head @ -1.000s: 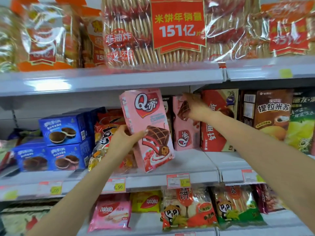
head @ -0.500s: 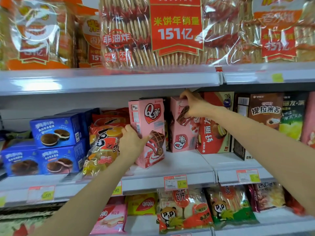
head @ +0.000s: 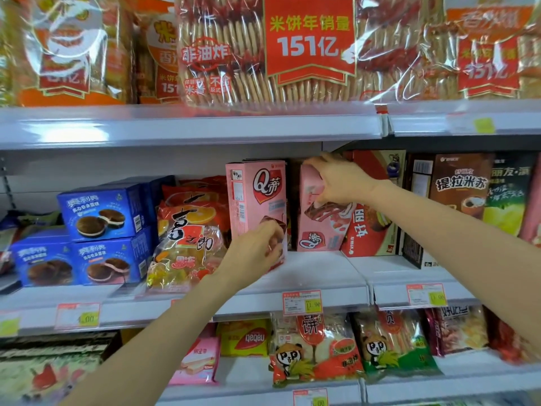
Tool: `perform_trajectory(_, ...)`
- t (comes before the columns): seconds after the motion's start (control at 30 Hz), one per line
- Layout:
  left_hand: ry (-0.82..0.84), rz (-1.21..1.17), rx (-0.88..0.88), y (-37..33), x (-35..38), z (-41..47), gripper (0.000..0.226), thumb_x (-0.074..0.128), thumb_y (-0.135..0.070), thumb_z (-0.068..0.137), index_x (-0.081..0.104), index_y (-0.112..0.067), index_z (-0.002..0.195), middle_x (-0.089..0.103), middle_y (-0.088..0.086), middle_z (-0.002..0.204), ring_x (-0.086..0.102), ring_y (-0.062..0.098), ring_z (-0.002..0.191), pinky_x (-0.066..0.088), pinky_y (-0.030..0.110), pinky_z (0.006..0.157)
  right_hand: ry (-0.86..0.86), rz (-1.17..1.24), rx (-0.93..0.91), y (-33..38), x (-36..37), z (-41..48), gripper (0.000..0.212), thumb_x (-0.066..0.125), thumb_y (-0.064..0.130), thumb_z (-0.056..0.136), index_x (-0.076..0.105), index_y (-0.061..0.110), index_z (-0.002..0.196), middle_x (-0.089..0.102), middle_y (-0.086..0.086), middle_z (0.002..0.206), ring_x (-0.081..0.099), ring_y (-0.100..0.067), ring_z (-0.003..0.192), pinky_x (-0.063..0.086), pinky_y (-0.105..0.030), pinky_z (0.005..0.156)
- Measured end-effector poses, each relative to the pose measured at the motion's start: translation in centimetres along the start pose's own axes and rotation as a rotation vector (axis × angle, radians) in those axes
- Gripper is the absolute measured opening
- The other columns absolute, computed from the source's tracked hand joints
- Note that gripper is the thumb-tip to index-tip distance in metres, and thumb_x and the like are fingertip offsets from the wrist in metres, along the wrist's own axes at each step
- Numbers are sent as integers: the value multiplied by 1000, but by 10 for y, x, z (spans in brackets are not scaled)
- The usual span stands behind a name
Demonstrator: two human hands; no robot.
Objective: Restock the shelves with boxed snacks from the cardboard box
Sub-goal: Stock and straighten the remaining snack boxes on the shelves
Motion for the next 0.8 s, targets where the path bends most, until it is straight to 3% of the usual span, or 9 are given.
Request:
perform_trajectory(0.1,129,-177,-107,0,14,1,8,58,-20,90,57,-17,97,55,-14,75,51,5,66,43,20,62,-113,-3,-13,13,-17,-33,86,81,36,65,38,20,138,44,-3,132,44,-24,119,41,-34,89)
perform_trajectory(0.23,405,-714,-371,-9,42,-3,11,55,-22,94,60,-14,89,68,-1,80,61,6,62,50,18,58,-290,132,79,11,-54,-89,79,80,37,66,42,24,133,47,2,123,45,-16,111,32,-26,80)
perform_trajectory(0.33,592,-946,-487,-30,59,-11,28,49,-36,95,63,-12,100,71,3,93,65,7,71,53,19,66,-444,387,206,-9,-78,-132,80,85,31,60,45,23,129,48,8,116,47,-10,105,40,-28,87)
perform_trajectory(0.43,689,-1137,-534,-54,78,-19,37,50,-43,92,56,-15,114,68,1,111,65,9,84,52,21,73,-544,815,387,-46,-73,-168,77,89,23,48,53,26,117,59,11,106,57,-4,92,48,-16,79)
perform_trajectory(0.5,601,-1361,-581,-71,85,-18,39,61,-47,81,57,-18,109,66,3,116,65,10,82,50,19,66,-518,1144,480,-68,-46,-182,80,89,43,28,59,28,101,69,12,88,65,-6,79,56,-20,64)
perform_trajectory(0.57,433,-1604,-625,-79,91,-14,61,82,-53,54,61,-19,100,71,0,96,66,9,75,50,19,58,-412,1365,607,-81,-8,-189,95,89,54,8,62,23,94,73,6,76,69,-11,68,58,-27,54)
perform_trajectory(0.6,345,-1670,-644,-80,94,-13,70,88,-52,44,60,-19,100,70,-2,86,66,9,72,50,20,55,-343,1437,653,-85,11,-192,101,89,55,6,62,18,96,73,2,77,69,-15,70,59,-32,58)
perform_trajectory(0.7,138,-1634,-722,-71,96,-17,56,78,-37,65,52,-18,111,69,-3,78,63,10,63,47,19,49,-126,1446,715,-81,40,-198,107,93,49,18,59,12,113,71,-8,93,67,-22,83,57,-44,75)
perform_trajectory(0.8,114,-1392,-727,-58,83,-21,36,72,-25,81,51,-15,108,68,-5,66,60,9,51,47,19,48,-55,1249,708,-82,40,-195,78,77,38,60,47,23,130,60,-3,111,57,-20,102,43,-39,91)
Point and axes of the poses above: each hand's wrist, its own z-axis towards the middle knuckle, its own x-axis out of the palm, y = z × x, the point moved 7 cm from there along z, towards the middle knuckle
